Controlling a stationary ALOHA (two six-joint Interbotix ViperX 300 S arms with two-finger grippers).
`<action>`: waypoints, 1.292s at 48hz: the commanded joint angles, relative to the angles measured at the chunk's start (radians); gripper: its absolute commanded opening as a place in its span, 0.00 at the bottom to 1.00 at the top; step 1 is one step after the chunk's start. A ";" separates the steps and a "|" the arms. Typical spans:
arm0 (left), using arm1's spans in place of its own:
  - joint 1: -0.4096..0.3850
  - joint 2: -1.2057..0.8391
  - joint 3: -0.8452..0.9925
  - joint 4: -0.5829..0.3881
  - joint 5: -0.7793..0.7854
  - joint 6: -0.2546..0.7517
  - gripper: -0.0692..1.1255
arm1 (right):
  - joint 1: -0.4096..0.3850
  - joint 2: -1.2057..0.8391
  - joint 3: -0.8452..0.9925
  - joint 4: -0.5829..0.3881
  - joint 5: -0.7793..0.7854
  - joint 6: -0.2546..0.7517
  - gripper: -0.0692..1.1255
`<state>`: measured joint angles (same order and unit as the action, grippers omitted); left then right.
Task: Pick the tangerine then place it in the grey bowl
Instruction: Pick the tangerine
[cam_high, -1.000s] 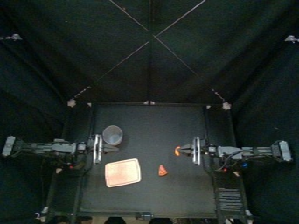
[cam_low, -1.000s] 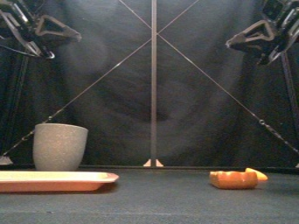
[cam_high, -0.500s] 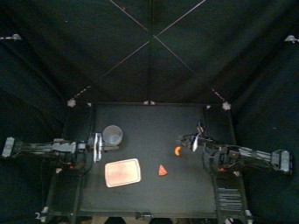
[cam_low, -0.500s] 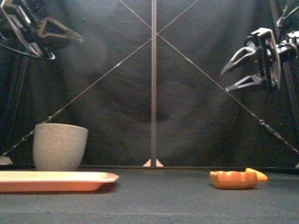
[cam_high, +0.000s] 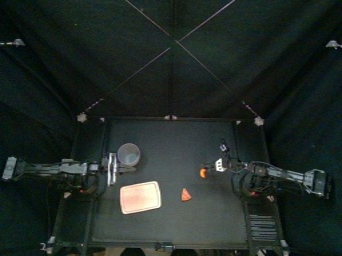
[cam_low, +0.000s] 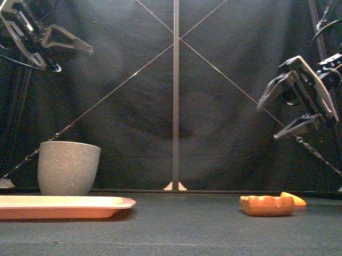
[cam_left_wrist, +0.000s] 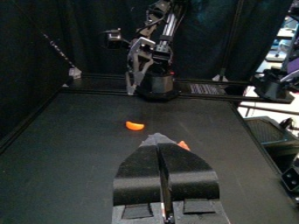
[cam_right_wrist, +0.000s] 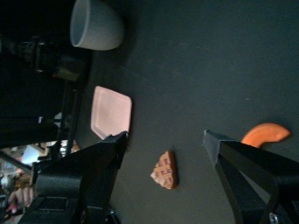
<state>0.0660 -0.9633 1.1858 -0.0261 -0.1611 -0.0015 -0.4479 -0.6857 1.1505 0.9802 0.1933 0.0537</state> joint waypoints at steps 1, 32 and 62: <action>0.000 0.005 -0.014 -0.006 -0.006 0.002 0.10 | -0.031 0.066 -0.028 -0.012 0.028 -0.008 0.90; -0.006 0.005 -0.005 -0.034 -0.005 0.002 0.10 | -0.048 0.354 -0.084 -0.095 0.164 0.002 0.84; -0.008 0.003 0.000 -0.035 -0.005 0.002 0.10 | -0.095 0.532 -0.124 -0.091 0.141 0.002 0.84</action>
<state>0.0614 -0.9649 1.1996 -0.0598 -0.1611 -0.0015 -0.5415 -0.1626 1.0508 0.8897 0.3405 0.0583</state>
